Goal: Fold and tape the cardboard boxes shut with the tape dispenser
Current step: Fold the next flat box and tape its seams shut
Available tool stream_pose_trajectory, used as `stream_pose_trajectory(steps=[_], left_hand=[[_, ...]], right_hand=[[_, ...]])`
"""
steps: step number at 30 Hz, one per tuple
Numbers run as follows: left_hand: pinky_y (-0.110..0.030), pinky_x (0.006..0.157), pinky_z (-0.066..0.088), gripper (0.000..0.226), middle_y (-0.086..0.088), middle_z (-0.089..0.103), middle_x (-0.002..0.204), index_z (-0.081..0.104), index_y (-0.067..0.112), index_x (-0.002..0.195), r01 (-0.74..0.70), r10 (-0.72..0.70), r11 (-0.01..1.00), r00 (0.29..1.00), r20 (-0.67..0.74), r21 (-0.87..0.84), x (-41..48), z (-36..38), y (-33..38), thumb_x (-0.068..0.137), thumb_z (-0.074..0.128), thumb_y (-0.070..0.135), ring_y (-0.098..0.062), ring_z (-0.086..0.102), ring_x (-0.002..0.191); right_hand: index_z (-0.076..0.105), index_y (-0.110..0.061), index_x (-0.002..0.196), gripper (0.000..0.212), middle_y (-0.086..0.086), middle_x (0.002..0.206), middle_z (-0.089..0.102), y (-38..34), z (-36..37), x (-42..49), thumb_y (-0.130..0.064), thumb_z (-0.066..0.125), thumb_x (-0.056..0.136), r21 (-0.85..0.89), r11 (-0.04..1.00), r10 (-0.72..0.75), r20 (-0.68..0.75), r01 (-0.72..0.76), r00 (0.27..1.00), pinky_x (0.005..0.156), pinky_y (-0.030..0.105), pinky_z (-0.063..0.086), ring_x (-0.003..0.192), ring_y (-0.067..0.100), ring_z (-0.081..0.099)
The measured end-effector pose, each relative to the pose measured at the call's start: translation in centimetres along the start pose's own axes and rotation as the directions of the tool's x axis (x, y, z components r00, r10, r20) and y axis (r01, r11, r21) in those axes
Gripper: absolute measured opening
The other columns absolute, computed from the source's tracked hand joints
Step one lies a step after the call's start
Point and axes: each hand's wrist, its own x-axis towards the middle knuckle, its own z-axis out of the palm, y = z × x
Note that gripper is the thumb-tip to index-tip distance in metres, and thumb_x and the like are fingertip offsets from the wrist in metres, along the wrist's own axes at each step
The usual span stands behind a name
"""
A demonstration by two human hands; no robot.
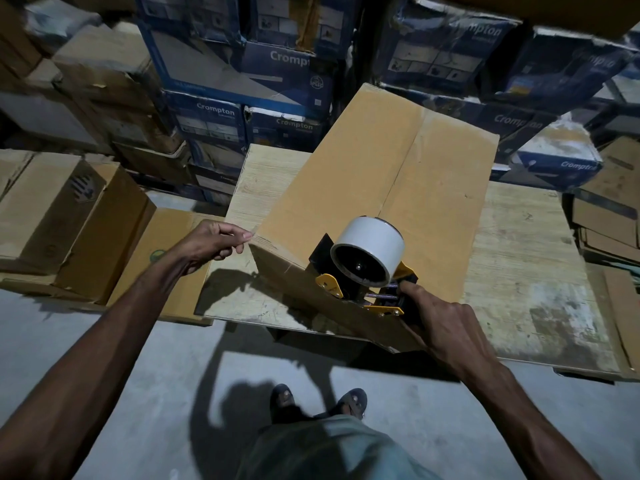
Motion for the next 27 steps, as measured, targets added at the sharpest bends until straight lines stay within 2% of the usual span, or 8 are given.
stream_pose_trajectory(steps=[7, 11, 13, 15, 17, 20, 24, 27], left_hand=[[-0.014, 0.038, 0.028, 0.064, -0.009, 0.066, 0.078, 0.072, 0.0, 0.114, 0.064, -0.073, 0.986, 0.996, -0.053, -0.153, 0.1, 0.7, -1.4, 0.066, 0.082, 0.042, -0.005, 0.036, 0.043], [-0.03, 0.062, 0.05, 0.052, -0.007, 0.064, 0.068, 0.074, 0.012, 0.119, 0.221, -0.211, 0.975, 0.952, -0.219, 0.02, -0.3, 1.4, -2.9, 0.084, 0.075, 0.05, -0.012, 0.04, 0.052], [-0.028, 0.06, 0.041, 0.058, -0.003, 0.068, 0.072, 0.077, 0.021, 0.115, 0.243, -0.229, 0.97, 0.943, -0.241, 0.031, -0.9, 2.3, -3.6, 0.079, 0.07, 0.065, -0.016, 0.046, 0.06], [-0.026, 0.056, 0.048, 0.051, -0.001, 0.074, 0.094, 0.075, 0.02, 0.121, 0.126, -0.115, 0.992, 0.95, -0.291, 0.019, -1.5, 3.7, -4.1, 0.085, 0.071, 0.056, -0.016, 0.057, 0.075], [-0.013, 0.063, 0.055, 0.039, -0.001, 0.069, 0.119, 0.065, 0.017, 0.138, -0.097, 0.102, 0.995, 0.9, -0.423, 0.034, -2.3, 4.8, -4.5, 0.1, 0.068, 0.015, -0.011, 0.063, 0.098], [-0.016, 0.093, 0.053, 0.083, 0.016, 0.058, 0.145, 0.054, 0.029, 0.15, -0.256, 0.28, 0.96, 0.86, -0.426, 0.113, -3.7, 6.3, -5.1, 0.086, 0.053, -0.025, 0.003, 0.055, 0.13], [-0.019, 0.112, 0.042, 0.091, 0.018, 0.051, 0.146, 0.047, 0.047, 0.144, -0.273, 0.273, 0.961, 0.897, -0.347, 0.048, -4.1, 8.4, -6.3, 0.084, 0.069, -0.018, 0.012, 0.05, 0.13], [-0.033, 0.115, 0.045, 0.064, 0.009, 0.058, 0.142, 0.054, 0.027, 0.148, -0.234, 0.243, 0.969, 0.867, -0.435, 0.076, -4.2, 8.7, -6.5, 0.091, 0.077, 0.007, -0.004, 0.058, 0.13]], right_hand=[[0.049, -0.024, 0.135, 0.07, 0.004, 0.094, 0.078, -0.2, -0.2, 0.2, -0.022, 0.089, 0.078, 0.012, 1.0, 0.008, -0.009, -0.008, 1.0, 0.048, 0.026, 0.04, 0.053, 0.023, 0.066], [0.047, -0.026, 0.136, 0.072, 0.003, 0.093, 0.078, 0.1, -0.1, 0.2, -0.022, 0.09, 0.078, 0.015, 1.0, 0.014, 0.008, -0.014, 1.0, 0.049, 0.025, 0.041, 0.053, 0.021, 0.066], [0.047, -0.026, 0.137, 0.074, 0.003, 0.093, 0.078, 0.1, 0.0, 0.1, -0.022, 0.09, 0.077, 0.009, 1.0, 0.014, 0.008, -0.014, 1.0, 0.048, 0.027, 0.043, 0.054, 0.021, 0.066], [0.046, -0.026, 0.137, 0.074, 0.002, 0.092, 0.077, 0.1, 0.0, 0.1, -0.023, 0.09, 0.077, 0.014, 1.0, 0.02, 0.012, -0.02, 1.0, 0.047, 0.028, 0.044, 0.053, 0.02, 0.065], [0.047, -0.026, 0.136, 0.074, 0.003, 0.092, 0.077, 0.1, 0.0, 0.2, -0.024, 0.091, 0.077, 0.011, 1.0, 0.019, 0.011, -0.019, 1.0, 0.048, 0.025, 0.041, 0.052, 0.019, 0.065], [0.046, -0.026, 0.136, 0.076, 0.002, 0.092, 0.078, 0.1, 0.0, 0.2, -0.025, 0.092, 0.075, 0.004, 1.0, 0.02, 0.015, -0.02, 1.0, 0.047, 0.025, 0.039, 0.053, 0.019, 0.065], [0.044, -0.027, 0.139, 0.077, 0.003, 0.094, 0.077, 0.1, 0.1, 0.0, -0.022, 0.09, 0.077, 0.019, 0.999, 0.043, 0.035, -0.043, 0.998, 0.046, 0.031, 0.046, 0.054, 0.02, 0.065], [0.045, -0.025, 0.139, 0.075, 0.005, 0.091, 0.077, 0.0, 0.0, 0.0, -0.02, 0.089, 0.079, 0.015, 0.999, 0.032, 0.015, -0.033, 0.999, 0.045, 0.029, 0.044, 0.051, 0.019, 0.063]])
